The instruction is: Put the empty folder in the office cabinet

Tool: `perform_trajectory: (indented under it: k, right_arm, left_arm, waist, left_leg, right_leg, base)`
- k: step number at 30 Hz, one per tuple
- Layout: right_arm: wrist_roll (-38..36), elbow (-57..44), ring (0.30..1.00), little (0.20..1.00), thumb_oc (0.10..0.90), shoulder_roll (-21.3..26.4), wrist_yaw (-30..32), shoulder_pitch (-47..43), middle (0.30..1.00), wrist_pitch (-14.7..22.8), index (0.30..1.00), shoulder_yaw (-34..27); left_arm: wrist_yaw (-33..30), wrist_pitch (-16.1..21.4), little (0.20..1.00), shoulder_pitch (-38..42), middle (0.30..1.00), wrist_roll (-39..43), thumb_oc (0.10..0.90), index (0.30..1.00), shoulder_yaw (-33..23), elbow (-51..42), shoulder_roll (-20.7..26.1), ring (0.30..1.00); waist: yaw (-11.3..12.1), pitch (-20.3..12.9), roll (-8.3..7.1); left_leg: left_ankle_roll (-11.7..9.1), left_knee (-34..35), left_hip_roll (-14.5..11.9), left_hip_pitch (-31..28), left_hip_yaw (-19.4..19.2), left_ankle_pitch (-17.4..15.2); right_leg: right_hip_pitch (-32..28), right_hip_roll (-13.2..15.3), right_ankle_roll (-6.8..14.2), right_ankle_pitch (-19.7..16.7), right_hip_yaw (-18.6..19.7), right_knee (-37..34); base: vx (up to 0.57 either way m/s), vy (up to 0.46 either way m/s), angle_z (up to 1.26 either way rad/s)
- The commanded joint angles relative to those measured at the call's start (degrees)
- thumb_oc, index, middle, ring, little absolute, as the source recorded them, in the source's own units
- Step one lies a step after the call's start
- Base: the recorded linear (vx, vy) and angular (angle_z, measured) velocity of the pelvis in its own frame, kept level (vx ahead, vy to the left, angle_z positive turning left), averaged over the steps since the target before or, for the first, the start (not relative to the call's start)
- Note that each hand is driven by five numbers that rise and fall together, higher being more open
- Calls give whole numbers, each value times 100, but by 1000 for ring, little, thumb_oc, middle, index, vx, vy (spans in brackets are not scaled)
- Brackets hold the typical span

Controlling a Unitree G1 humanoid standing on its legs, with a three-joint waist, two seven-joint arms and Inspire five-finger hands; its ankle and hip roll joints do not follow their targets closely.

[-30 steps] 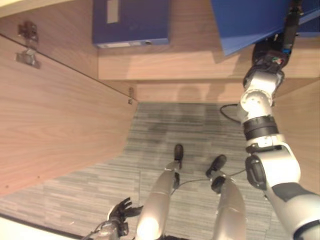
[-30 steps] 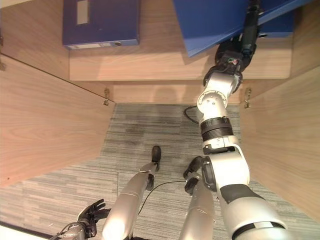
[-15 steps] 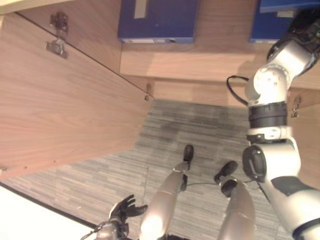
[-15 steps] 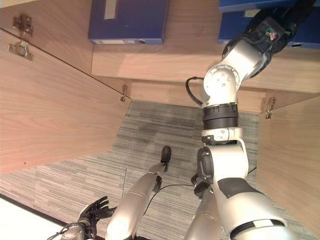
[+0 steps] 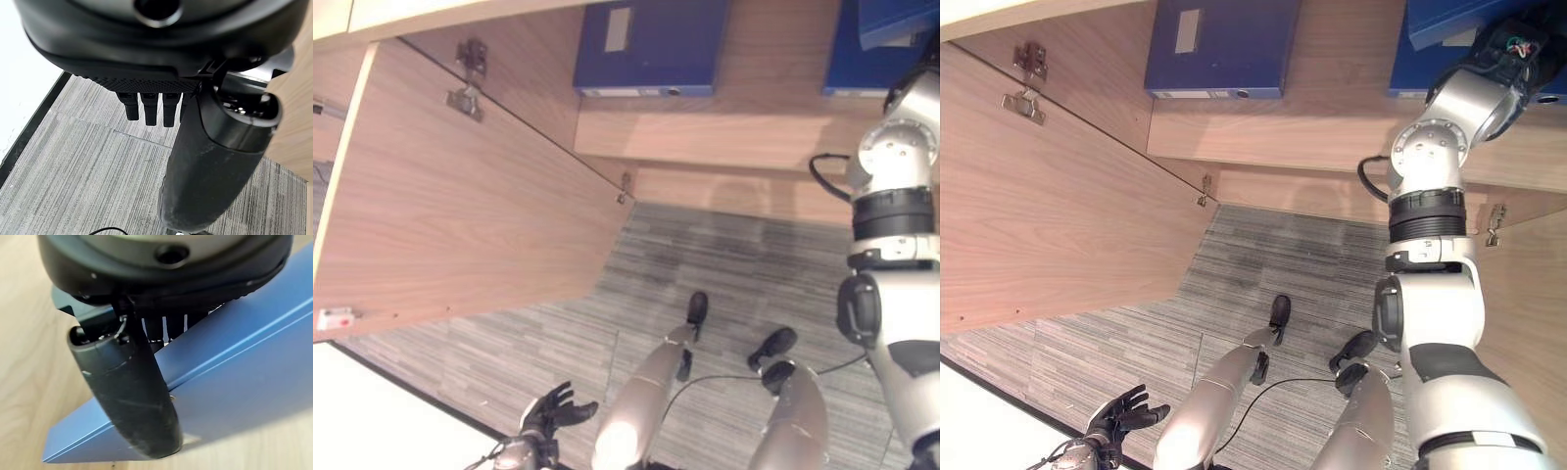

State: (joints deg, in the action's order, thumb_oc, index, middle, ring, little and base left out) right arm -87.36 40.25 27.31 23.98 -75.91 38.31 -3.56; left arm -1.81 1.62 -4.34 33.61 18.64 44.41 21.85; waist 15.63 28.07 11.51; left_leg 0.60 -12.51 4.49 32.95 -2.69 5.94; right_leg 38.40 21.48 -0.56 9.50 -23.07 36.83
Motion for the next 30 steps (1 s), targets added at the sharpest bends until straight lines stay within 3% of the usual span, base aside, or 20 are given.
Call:
perform_trajectory:
  k: [1,7,10,11,12,14,17,20,23,27,28,29,30]
  right_arm:
    - [239,-421,900,900,800,506,-634,-730,900,-91,900,692]
    - [388,-685,900,900,800,267,-443,-579,900,17,900,486]
    - [473,-922,900,900,800,96,-323,-451,900,93,900,326]
    - [593,-1061,900,900,800,-264,-333,-356,900,196,900,380]
    - [509,-1047,900,900,800,-441,-110,-235,900,294,900,13]
    - [415,-900,900,900,800,-188,-123,-226,900,341,900,-27]
    - [393,-805,900,900,800,-108,-189,-101,900,279,900,-101]
    - [520,-989,900,900,800,-171,-71,14,900,452,900,-209]
    - [613,-1341,900,900,800,-360,-39,259,900,473,900,-162]
    - [693,-1305,900,900,800,-150,-129,250,900,-24,900,293]
    - [457,-935,900,900,800,117,-389,90,900,-294,900,592]
    - [174,19,900,900,800,593,-1021,-157,900,-1127,900,1282]
    - [216,217,900,900,800,680,-1108,-160,900,-1342,900,1447]
  left_arm:
    - [-21,-100,900,-881,900,262,800,900,473,-151,535,900]
    - [-46,-174,900,-1027,900,381,800,900,514,-519,569,900]
    - [-36,-238,900,-1144,900,528,800,900,617,-1179,664,900]
    - [-225,-157,900,-862,900,230,800,900,777,-885,543,900]
    - [-314,-246,900,-698,900,200,800,900,708,78,58,900]
    - [-313,-279,900,-558,900,372,800,900,477,722,-162,900]
    - [-297,-245,900,-433,900,323,800,900,374,967,-290,900]
    - [-330,-231,900,-452,900,349,800,900,397,941,-361,900]
    - [-371,-244,900,-433,900,421,800,900,400,987,-415,900]
    - [-386,-283,900,-218,900,653,800,900,365,1116,-383,900]
    - [-323,-270,900,-214,900,654,800,900,317,1162,-296,900]
    - [-123,-226,900,-250,900,455,800,900,209,1322,-143,900]
    - [-91,-228,900,-275,900,405,800,900,183,1364,-106,900]
  waist:
    - [7,-521,344]
    - [-21,-497,482]
    - [-50,-483,586]
    - [-89,-477,548]
    - [-77,-475,573]
    - [-54,-475,594]
    - [-35,-463,662]
    - [-55,-452,730]
    - [-147,-408,717]
    - [-354,-333,540]
    - [-369,-358,458]
    - [-356,-357,346]
    - [-363,-350,306]
  left_leg:
    - [-77,-175,-105,56,-175,-880]
    - [-54,-142,-51,49,-219,-881]
    - [-35,-138,-28,60,-244,-887]
    - [-36,-145,-35,62,-253,-892]
    - [-28,-144,-7,59,-259,-903]
    - [-30,-103,14,38,-264,-889]
    - [-30,-50,53,-24,-270,-882]
    - [-23,7,89,-69,-291,-866]
    - [-27,96,89,-108,-329,-834]
    - [-34,108,43,-113,-431,-832]
    - [-43,102,25,-113,-439,-833]
    - [-65,70,-21,-86,-460,-833]
    - [-71,61,-35,-80,-464,-831]
  right_leg:
    - [-80,-419,553,337,480,-168]
    - [-13,-396,578,344,551,-111]
    - [38,-370,593,353,589,-85]
    - [62,-371,605,346,598,-69]
    - [85,-365,618,347,640,-49]
    - [113,-351,637,346,674,-30]
    - [101,-326,657,346,702,-21]
    - [84,-323,671,337,724,-44]
    - [83,-352,673,306,758,-109]
    - [141,-399,626,243,848,-111]
    - [129,-409,615,221,863,-134]
    - [125,-418,590,170,857,-178]
    - [114,-418,583,159,843,-183]
  base:
    - [0,0,0]
    - [0,0,0]
    - [0,14,-1]
    - [-6,23,-8]
    - [-3,17,-22]
    - [9,-23,-15]
    - [18,-7,12]
    - [0,0,0]
    - [3,10,0]
    - [8,35,-8]
    - [11,2,-13]
    - [2,-16,-16]
    - [-7,-28,-11]
